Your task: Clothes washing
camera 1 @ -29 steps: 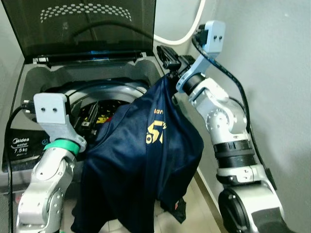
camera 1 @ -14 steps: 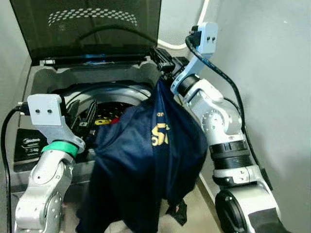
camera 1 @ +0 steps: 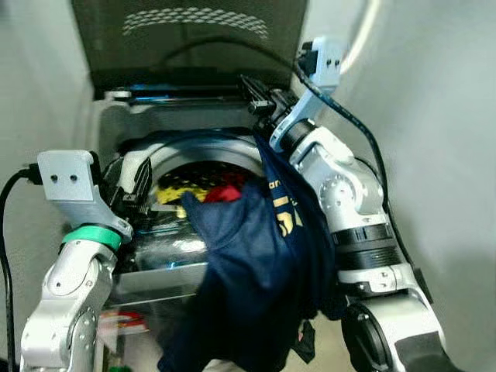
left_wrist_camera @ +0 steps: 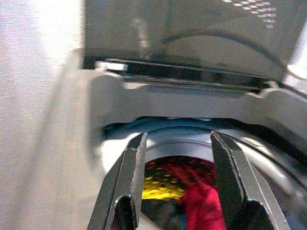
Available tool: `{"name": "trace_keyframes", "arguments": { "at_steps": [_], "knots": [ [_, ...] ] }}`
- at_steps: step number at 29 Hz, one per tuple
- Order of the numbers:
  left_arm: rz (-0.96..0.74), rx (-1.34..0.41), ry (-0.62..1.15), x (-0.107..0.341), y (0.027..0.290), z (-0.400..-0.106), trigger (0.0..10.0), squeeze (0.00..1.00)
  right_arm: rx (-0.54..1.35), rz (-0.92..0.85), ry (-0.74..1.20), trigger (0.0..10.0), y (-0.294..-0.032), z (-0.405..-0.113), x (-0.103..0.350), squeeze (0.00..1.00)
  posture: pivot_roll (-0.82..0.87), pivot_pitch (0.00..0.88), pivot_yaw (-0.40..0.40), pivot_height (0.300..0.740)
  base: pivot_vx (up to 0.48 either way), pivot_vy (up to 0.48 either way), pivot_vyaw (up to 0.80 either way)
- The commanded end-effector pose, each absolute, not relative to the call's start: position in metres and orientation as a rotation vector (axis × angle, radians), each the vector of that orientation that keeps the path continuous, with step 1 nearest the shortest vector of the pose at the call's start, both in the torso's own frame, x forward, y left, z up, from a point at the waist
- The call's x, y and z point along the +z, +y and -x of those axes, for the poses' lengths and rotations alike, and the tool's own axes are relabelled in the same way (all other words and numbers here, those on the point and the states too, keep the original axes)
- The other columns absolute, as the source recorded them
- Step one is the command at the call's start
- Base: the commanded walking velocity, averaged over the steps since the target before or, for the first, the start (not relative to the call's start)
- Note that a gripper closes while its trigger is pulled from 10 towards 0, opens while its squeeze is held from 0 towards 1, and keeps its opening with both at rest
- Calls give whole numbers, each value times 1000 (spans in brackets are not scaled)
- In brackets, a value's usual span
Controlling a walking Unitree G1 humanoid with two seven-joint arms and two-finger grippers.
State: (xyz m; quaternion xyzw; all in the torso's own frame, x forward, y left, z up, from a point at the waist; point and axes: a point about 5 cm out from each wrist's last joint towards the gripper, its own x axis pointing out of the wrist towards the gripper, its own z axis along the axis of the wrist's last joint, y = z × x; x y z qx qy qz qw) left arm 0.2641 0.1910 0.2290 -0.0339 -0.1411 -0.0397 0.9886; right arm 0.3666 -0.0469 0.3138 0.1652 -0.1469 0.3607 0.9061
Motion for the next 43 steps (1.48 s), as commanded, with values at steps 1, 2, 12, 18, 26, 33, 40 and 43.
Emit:
{"name": "trace_keyframes", "arguments": {
  "at_steps": [1, 2, 12, 18, 26, 33, 40, 43],
  "knots": [
    [63, -84, -272, 225, 189, -263, 10000, 0, 742, -337, -330, 10000, -51, -369, 322, 0, 214, 34, -50, 740, 0, 0, 0],
    [62, -84, -272, 225, 189, -264, 10000, 0, 746, -304, -338, 10000, -51, -372, 327, 0, 208, 32, -50, 740, 0, 0, 0],
    [48, -146, -272, 224, 175, -275, 10000, 0, 582, -599, -1128, 10000, -119, -301, 591, 0, 184, 10, -48, 740, 0, 0, 0],
    [51, -125, -278, 225, 178, -275, 10000, 0, 566, -746, -1206, 10000, -157, -279, 615, 0, 184, 10, -48, 740, 0, 0, 0],
    [38, -151, -271, 224, 174, -274, 10000, 0, 535, -601, -940, 10000, -128, -335, 560, 0, 188, 17, -45, 740, 0, 0, 0],
    [28, -198, -254, 221, 169, -273, 10000, 0, 615, -273, -377, 10000, -60, -408, 399, 0, 190, 30, -33, 740, 0, 0, 0],
    [31, -242, -237, 219, 163, -272, 10000, 0, 755, -171, -164, 10000, -31, -410, 334, 0, 184, 39, -22, 740, 0, 0, 0],
    [35, -269, -227, 219, 161, -272, 10000, 0, 952, -21, -7, 10000, -18, -402, 304, 0, 184, 43, -20, 740, 0, 0, 0]
  ]
}}
